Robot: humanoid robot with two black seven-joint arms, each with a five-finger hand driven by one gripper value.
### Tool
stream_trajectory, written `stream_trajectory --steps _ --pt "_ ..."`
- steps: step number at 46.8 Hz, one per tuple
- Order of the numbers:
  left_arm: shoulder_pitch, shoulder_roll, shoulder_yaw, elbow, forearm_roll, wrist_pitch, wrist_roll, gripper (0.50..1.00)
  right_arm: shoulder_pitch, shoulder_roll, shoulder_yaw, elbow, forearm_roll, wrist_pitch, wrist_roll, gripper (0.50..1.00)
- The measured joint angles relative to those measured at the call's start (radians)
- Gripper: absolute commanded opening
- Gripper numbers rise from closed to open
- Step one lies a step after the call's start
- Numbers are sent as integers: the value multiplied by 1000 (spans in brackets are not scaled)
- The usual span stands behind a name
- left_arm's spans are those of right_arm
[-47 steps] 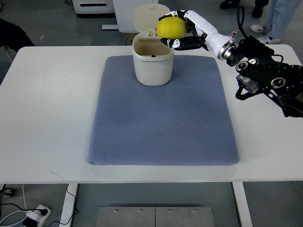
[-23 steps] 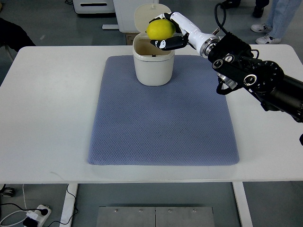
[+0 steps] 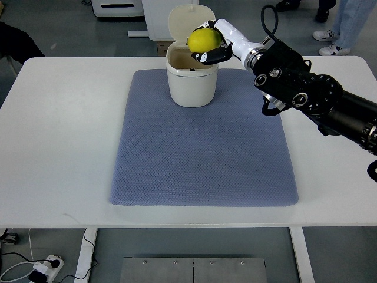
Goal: Put lemon in trash with right hand
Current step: 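Open the right hand to drop the lemon into the bin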
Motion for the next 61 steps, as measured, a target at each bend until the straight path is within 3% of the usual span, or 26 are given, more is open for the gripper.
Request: stream_trajectory --steps 13,48,57,61 --pt "0 0 0 0 0 0 1 1000 1 0 -7 -28 0 -9 -55 500" --pt "0 0 0 0 0 0 0 1000 26 0 -11 -14 11 -6 -68 500" --pt "0 0 0 0 0 0 0 1000 24 0 -11 -14 11 -6 -60 740" --pt "0 0 0 0 0 0 0 1000 22 0 -10 -13 12 -6 -58 809"
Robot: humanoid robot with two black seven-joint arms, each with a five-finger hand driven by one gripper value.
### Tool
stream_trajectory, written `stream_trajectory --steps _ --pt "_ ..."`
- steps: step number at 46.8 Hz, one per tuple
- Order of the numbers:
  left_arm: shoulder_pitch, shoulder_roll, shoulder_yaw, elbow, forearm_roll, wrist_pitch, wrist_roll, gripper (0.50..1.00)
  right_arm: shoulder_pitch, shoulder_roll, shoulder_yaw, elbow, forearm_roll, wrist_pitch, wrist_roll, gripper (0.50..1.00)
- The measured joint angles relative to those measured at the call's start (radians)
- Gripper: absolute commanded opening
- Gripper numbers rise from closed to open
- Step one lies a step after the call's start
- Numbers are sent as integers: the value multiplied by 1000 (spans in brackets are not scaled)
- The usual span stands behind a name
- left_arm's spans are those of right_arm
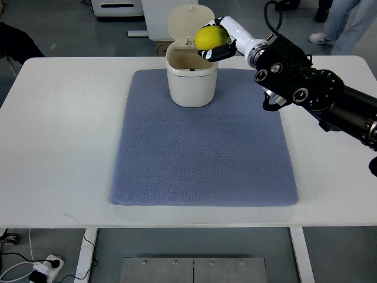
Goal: Put lemon in trash with right hand
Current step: 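Open the right hand to drop the lemon into the bin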
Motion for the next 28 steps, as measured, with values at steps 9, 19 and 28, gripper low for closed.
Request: stream_trajectory --steps 9,19,28 --pt "0 0 0 0 0 0 0 1000 -2 0 2 10 0 0 6 937" --pt "0 0 0 0 0 0 0 1000 -1 0 2 15 12 0 5 958" --pt "0 0 0 0 0 0 1 1000 -1 0 3 15 14 0 4 966"
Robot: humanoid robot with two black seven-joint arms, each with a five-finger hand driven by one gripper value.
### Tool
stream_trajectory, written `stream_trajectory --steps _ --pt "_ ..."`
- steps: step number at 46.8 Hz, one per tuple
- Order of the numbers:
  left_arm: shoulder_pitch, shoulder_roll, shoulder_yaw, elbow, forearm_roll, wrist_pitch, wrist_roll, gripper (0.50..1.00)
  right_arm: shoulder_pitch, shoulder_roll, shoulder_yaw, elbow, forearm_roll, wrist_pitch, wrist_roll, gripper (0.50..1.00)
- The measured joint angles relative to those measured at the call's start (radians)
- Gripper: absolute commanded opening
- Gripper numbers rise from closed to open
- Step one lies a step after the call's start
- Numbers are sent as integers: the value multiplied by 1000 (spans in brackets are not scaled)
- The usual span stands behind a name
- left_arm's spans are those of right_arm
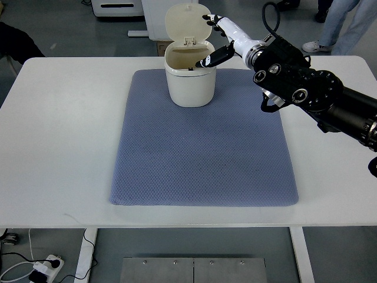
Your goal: Put lemon in trash with right hand
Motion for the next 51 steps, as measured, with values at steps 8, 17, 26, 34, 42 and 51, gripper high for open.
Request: stream_trajectory --steps 8,17,26,34,42,51 --pt "0 0 0 0 0 0 0 1000 -17 0 7 8 0 2 3 987" --pt "0 0 0 0 0 0 0 1000 -39 0 34 68 0 3 6 993" --pt "0 0 0 0 0 0 -1 1000 -56 -27 76 123 6 3 5 993" --pt "0 0 0 0 0 0 0 1000 -61 -80 105 162 20 4 2 993" --pt "0 0 0 0 0 0 0 1000 -71 -135 180 220 54 5 -4 993" --pt "0 0 0 0 0 0 -1 1000 -136 -210 288 285 109 6 -6 991"
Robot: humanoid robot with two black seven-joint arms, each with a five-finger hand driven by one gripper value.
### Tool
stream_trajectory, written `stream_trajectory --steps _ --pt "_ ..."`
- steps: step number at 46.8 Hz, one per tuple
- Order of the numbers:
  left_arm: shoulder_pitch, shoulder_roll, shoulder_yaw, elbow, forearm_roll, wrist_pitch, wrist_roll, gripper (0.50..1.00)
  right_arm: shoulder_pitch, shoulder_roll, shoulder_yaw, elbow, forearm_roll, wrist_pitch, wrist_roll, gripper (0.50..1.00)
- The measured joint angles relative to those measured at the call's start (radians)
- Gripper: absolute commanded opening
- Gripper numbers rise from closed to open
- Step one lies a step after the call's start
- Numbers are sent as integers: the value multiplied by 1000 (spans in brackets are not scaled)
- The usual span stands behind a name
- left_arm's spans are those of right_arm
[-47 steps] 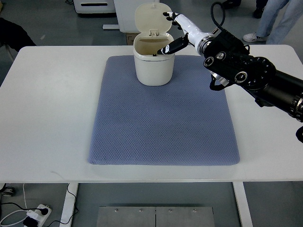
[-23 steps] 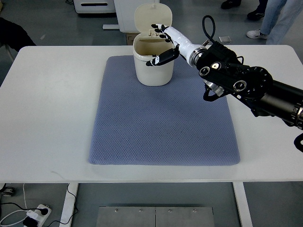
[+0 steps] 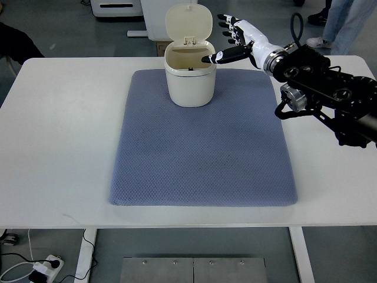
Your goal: Put lemon in trash with right hand
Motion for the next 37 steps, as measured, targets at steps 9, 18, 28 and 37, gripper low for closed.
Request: stream_trajectory --steps 9,18,28,37 --pt "0 0 0 0 0 0 0 1000 -122 -60 187 58 10 -1 3 991" --pt "0 0 0 0 0 0 0 1000 -244 -85 382 94 11 -1 5 991" --pt "0 0 0 0 0 0 0 1000 -360 -88 571 125 10 -2 9 993" --pt "0 0 0 0 0 0 0 1000 -479 -88 709 180 9 -2 8 995"
